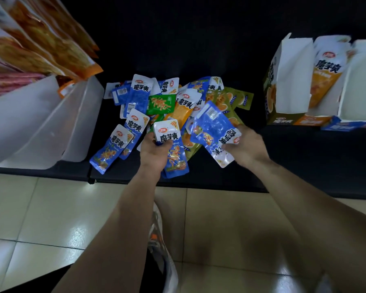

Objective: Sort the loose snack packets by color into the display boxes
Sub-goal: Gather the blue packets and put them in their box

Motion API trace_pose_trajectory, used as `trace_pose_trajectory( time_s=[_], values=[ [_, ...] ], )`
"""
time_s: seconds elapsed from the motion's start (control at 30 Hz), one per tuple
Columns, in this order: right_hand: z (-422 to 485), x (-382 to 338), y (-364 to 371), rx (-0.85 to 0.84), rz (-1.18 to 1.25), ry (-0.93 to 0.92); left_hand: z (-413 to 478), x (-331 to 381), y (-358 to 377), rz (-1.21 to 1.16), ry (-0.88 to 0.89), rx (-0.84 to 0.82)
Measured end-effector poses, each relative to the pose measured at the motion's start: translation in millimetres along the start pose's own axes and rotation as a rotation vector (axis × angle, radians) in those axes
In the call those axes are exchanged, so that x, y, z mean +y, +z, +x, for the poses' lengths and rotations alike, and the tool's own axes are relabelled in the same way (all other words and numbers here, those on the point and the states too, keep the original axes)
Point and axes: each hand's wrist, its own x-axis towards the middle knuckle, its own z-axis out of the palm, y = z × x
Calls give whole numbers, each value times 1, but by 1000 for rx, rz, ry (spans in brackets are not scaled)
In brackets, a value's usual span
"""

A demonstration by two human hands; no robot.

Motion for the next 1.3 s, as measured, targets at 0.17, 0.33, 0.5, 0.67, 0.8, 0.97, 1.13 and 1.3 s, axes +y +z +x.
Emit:
trace_pose_trajectory(
  time_s=[0.17,0.33,0.5,0.67,0.8,0.97,1.13,1.3],
  values=[
    [4,11,-37,117,-81,34,-7,11,8,-54,21,-20],
    [-5,16,-61,188,100,-34,-18,15,16,-117,27,-122],
    [-12,12,-77,161,424,-53,-25,19,26,-259,-68,-173],
    [-15,-5,-81,-7,519,-79,-30,18,32,-236,-81,-216],
    [-7,-9,-69,233,33,-232,-32,16,37,-151,-2,-212],
    [-9,-18,-42,91,-294,-343,-35,12,45,-101,7,-146],
    [-9,-4,-21,7,-319,-211,-29,5,40,-98,-34,-97],
    [-8,20,-20,58,-595,-41,-31,2,41,-97,-7,-122]
  ],
)
